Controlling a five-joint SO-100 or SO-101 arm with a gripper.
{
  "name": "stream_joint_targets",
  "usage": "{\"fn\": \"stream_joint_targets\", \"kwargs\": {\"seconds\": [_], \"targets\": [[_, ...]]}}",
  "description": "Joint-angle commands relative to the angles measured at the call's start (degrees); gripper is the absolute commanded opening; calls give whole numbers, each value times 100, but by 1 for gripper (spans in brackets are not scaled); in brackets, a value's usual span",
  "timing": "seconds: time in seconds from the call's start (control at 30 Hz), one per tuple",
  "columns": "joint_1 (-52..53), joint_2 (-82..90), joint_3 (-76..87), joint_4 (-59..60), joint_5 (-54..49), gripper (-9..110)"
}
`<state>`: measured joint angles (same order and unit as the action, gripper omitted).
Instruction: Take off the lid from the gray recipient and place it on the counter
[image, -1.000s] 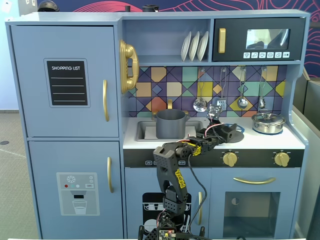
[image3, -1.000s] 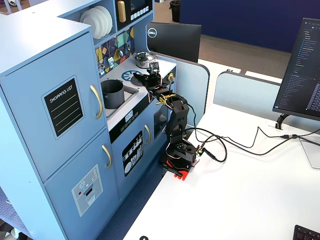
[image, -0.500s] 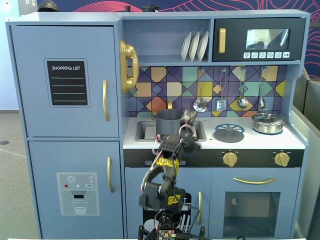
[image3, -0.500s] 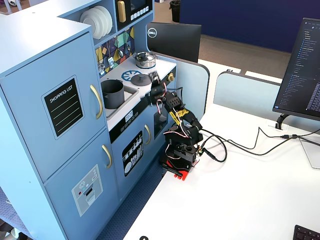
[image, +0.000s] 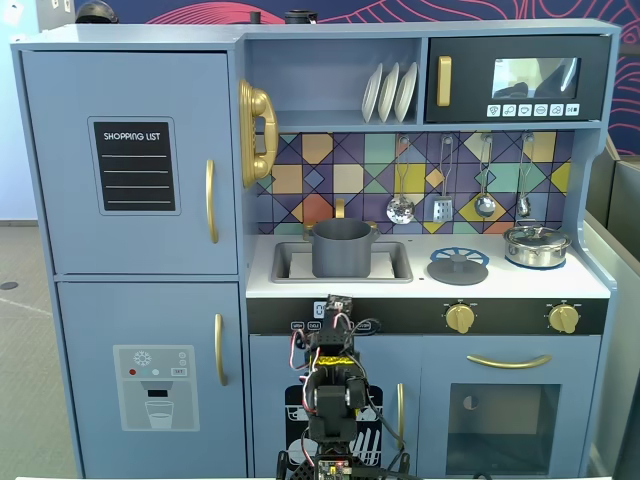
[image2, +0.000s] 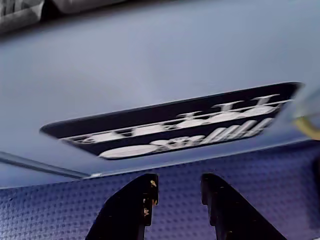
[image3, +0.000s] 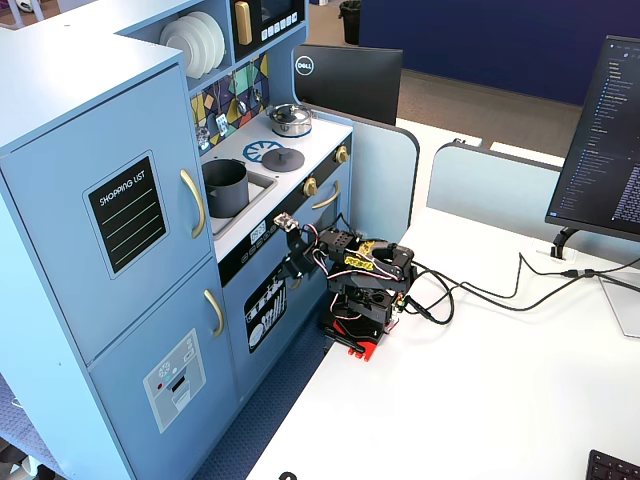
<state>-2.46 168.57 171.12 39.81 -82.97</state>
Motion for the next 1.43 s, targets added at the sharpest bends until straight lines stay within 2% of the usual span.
{"fn": "stream_joint_targets", "kwargs": {"seconds": [0.0,0.3,0.47,0.67,0.77,1.4], "targets": [[-343,18,79,272,149,0],[-132,879,79,3331,9,0],[-18,1354,88,4395,211,0],[105,1354,88,4702,123,2],[167,1354,88,4781,-360,3],[193,1354,88,4781,-360,3]]}}
